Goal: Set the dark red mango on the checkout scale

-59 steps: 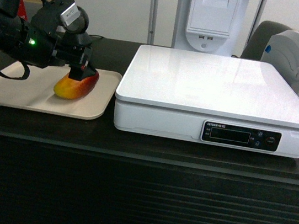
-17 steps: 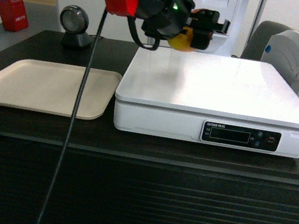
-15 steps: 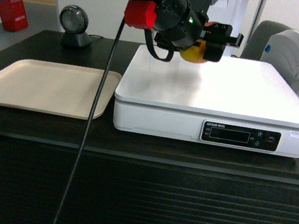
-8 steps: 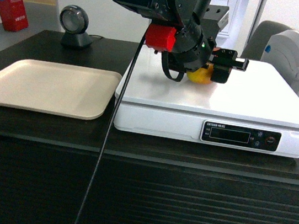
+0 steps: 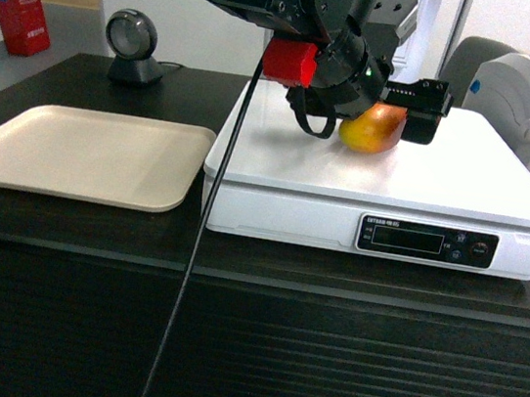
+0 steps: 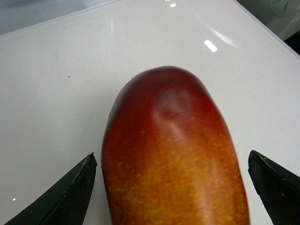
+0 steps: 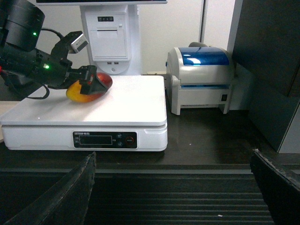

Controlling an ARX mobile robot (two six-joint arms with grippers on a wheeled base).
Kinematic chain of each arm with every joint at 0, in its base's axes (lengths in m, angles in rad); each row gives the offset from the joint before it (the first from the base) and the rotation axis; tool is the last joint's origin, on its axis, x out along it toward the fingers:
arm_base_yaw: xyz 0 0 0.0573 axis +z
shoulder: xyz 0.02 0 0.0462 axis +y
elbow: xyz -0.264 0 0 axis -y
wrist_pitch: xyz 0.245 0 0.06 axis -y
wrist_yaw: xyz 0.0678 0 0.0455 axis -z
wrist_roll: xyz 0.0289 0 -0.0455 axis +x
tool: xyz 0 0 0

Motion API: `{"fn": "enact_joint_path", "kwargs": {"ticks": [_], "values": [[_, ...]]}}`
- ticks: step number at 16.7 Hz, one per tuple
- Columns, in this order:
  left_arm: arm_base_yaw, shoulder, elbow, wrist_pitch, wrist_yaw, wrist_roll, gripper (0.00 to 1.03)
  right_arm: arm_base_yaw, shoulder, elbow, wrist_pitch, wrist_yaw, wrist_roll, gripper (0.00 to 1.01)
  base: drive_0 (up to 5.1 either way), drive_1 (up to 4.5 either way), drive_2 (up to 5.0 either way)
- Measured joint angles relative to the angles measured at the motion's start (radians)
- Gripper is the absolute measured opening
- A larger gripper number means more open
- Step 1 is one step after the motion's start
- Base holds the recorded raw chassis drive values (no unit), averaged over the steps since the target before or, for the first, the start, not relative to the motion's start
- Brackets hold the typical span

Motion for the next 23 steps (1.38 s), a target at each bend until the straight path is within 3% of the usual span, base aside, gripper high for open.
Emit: {"fn": "enact_joint_path", "kwargs": {"ticks": [3,5,9,13,14,15,16,18,23], "values": [[0.017,-0.076,-0.058,0.107,0.005,-0.045,0.98,0.000,0.000,0.000,0.000,0.000,0.000,0.98,0.0,0.00,0.0],[0.036,-0.176,-0.141,0.188,0.067,-0.095,0.98,0.000,0.000,0.000,0.000,0.000,0.000,0.98,0.0,0.00,0.0],[0.104,-0.480,-0.398,0.418,0.084,-0.110,0.98,0.000,0.000,0.000,0.000,0.000,0.000,0.98,0.0,0.00,0.0],[0.227,-0.775,-0.682,0.535,0.072,-0.110,0.98,0.000,0.000,0.000,0.000,0.000,0.000,0.98,0.0,0.00,0.0],[0.256,-0.875,-0.774,0.526,0.044,-0.098,0.97,0.000,0.000,0.000,0.000,0.000,0.000,0.98,0.0,0.00,0.0],[0.261,-1.008,-0.892,0.462,-0.154,-0.055,0.84,0.000,0.000,0.000,0.000,-0.001,0.000,0.98,0.0,0.00,0.0],[0.287,-1.166,-1.064,0.479,-0.267,-0.027,0.72,0.000,0.000,0.000,0.000,0.000,0.000,0.98,0.0,0.00,0.0],[0.341,-1.357,-1.276,0.565,-0.286,-0.007,0.54,0.000,0.000,0.000,0.000,0.001,0.000,0.98,0.0,0.00,0.0],[0.369,-1.469,-1.462,0.645,-0.275,-0.004,0.34,0.000,0.000,0.000,0.000,-0.001,0.000,0.98,0.0,0.00,0.0]]}}
